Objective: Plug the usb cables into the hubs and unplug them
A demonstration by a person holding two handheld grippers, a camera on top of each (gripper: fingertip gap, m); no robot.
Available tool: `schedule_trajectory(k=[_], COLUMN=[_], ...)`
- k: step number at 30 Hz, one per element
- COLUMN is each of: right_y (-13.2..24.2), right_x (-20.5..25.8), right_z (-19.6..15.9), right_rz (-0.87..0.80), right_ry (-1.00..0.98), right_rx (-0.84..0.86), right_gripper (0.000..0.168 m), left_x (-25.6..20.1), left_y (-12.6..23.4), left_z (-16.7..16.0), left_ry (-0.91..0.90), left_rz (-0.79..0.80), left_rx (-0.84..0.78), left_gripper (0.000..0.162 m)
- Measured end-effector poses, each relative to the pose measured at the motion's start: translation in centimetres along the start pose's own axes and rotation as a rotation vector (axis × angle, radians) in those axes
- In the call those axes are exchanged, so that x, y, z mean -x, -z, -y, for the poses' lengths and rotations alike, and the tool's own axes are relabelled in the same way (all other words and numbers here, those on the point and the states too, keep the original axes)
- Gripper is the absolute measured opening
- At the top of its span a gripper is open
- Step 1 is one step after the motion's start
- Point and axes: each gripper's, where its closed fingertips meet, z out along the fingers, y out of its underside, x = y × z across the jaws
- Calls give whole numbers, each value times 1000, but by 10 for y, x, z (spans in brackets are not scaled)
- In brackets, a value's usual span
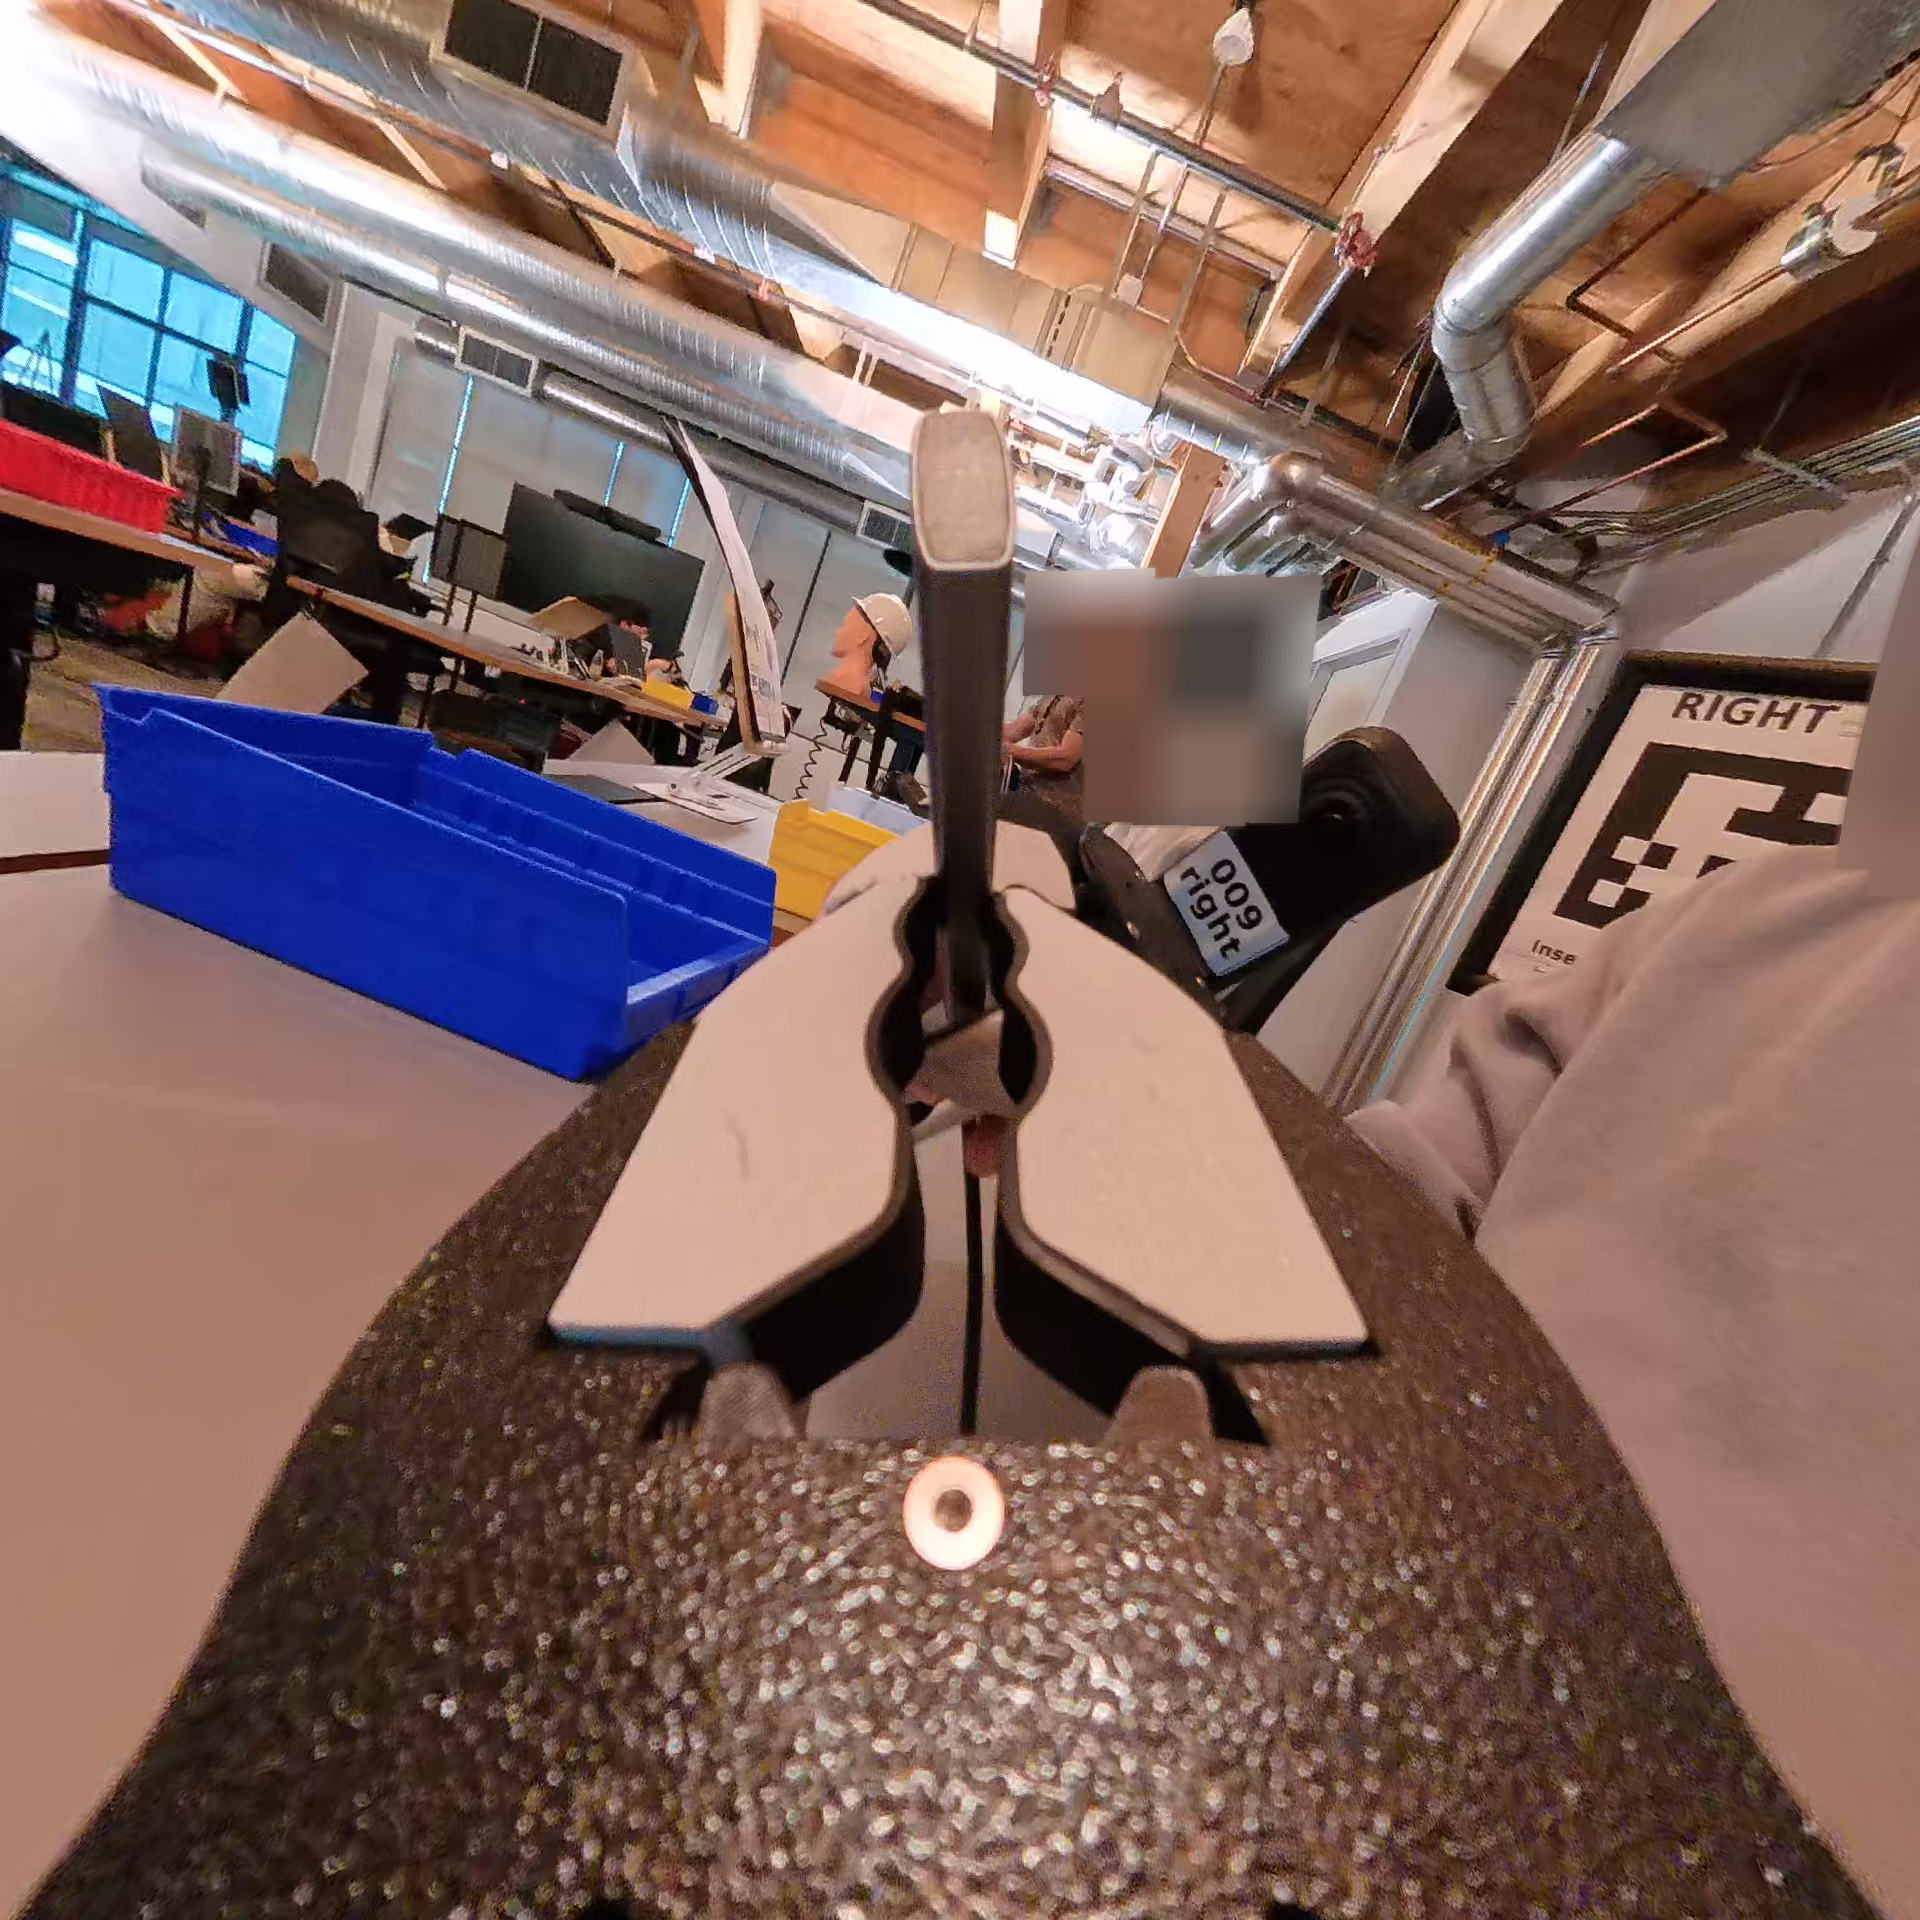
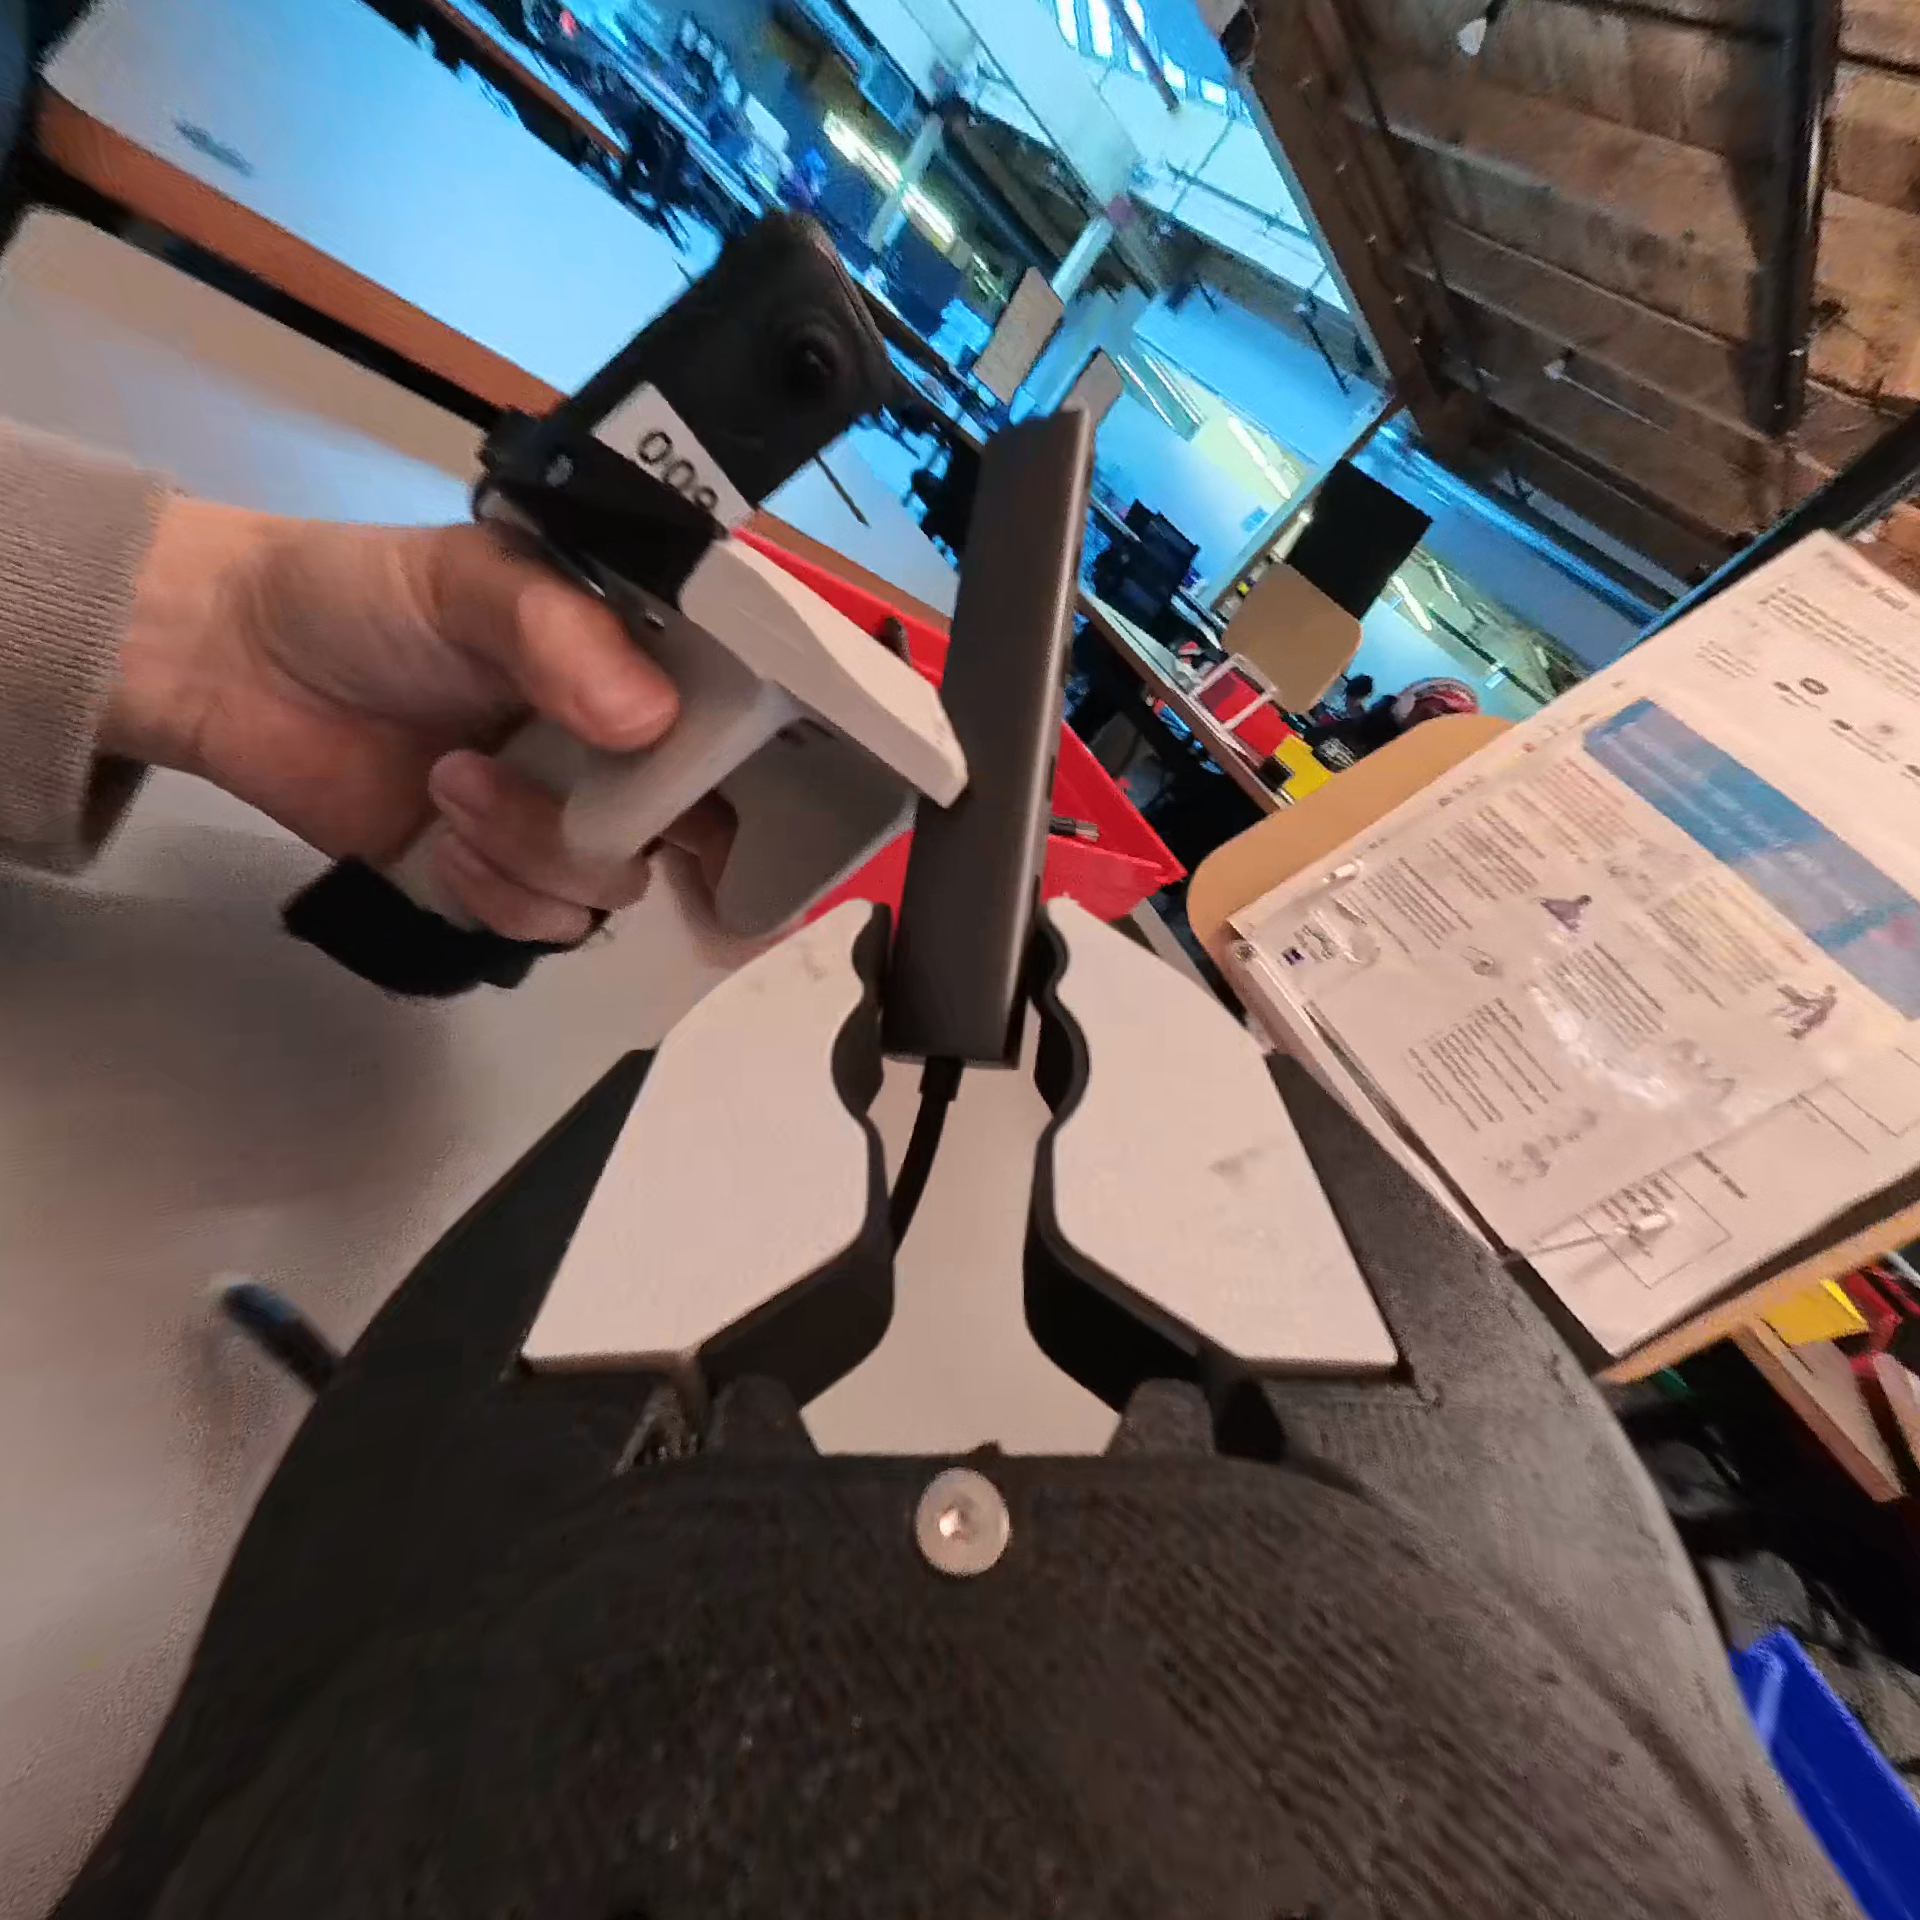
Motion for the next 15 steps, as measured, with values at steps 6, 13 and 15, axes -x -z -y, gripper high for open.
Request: schedule_trajectory(k=[6, 13, 15], right_y=[5, 10, 8], right_x=[-25, -33, -30], right_z=[-12, -11, -10], right_rz=[-229, -467, -486], right_ry=[348, 866, 910], right_rx=[110, 173, 172], right_gripper=[22, 22, 22], left_x=[20, 37, 29], left_y=[1, 20, 17], left_z=[-2, -10, -12], left_ry=[25, 416, 517], left_rz=[209, 459, 412], left_rx=[-7, 47, 45], left_gripper=[19, 66, 64])
